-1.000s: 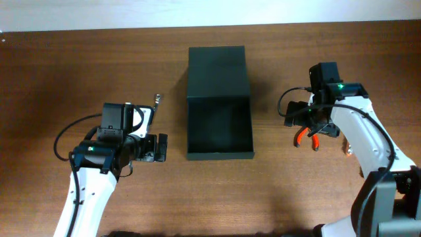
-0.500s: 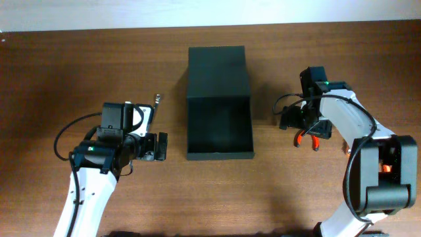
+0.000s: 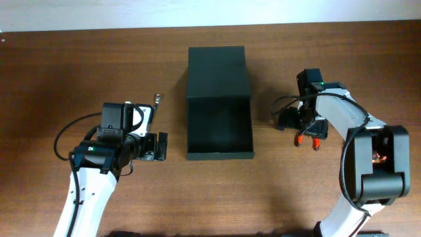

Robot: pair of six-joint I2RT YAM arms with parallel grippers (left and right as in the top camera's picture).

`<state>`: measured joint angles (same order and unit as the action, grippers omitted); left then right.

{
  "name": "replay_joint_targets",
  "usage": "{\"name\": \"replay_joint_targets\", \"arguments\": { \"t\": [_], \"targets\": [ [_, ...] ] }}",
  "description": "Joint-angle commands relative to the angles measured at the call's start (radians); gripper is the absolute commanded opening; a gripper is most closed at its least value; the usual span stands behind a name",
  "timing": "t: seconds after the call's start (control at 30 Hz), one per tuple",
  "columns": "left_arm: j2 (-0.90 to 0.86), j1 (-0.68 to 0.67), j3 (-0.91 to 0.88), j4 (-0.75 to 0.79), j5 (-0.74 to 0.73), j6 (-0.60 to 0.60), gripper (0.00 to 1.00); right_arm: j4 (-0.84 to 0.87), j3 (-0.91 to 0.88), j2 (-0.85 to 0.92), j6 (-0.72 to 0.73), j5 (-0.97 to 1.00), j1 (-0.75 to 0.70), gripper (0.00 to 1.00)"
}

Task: Pack container
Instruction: 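Lower the right gripper and grasp the red-handled pliers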

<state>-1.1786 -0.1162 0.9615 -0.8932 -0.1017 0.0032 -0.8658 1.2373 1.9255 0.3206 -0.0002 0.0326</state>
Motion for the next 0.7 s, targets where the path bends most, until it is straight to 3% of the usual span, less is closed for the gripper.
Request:
{"name": "replay_joint_targets", "arguments": {
  "t": [0.0, 0.67],
  "targets": [
    [0.001, 0.004, 0.025, 0.003, -0.014, 0.005, 0.99, 0.012, 0.006, 0.012, 0.013, -0.014, 0.006, 0.99],
    [0.001, 0.004, 0.025, 0.006, -0.014, 0.005, 0.99, 0.096, -0.069, 0.013, 0.010, -0.014, 0.006, 0.99]
  ]
}}
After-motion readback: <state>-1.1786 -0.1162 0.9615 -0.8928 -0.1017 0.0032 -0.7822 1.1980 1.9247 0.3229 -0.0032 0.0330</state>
